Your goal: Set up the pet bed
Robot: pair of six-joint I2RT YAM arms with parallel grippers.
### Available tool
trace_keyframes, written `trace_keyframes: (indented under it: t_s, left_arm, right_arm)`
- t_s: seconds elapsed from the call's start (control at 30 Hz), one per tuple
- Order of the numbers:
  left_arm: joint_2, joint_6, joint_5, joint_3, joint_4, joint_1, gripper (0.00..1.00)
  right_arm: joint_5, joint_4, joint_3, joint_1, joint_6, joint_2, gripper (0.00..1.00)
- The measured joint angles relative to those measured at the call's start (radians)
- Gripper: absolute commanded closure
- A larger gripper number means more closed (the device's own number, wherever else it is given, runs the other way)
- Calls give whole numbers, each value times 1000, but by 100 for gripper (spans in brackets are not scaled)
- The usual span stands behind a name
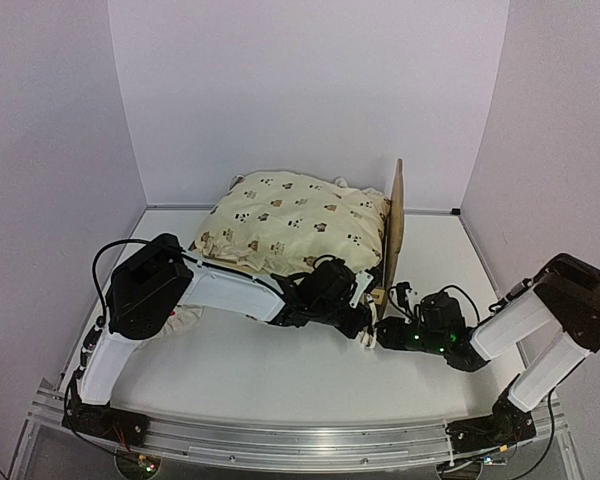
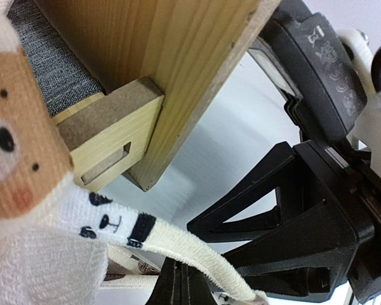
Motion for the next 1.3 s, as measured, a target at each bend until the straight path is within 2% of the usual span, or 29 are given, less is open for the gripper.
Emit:
trace_keyframes:
  t_s: [1.03,1.3]
  left_arm:
    - [-28,-112,74,-31,39,10,100]
    - [-29,-133,114,-37,52,11,100]
  right_arm:
    - [-21,248,-42,0,54,107,71]
    - [-21,310,-42,0,65,161,80]
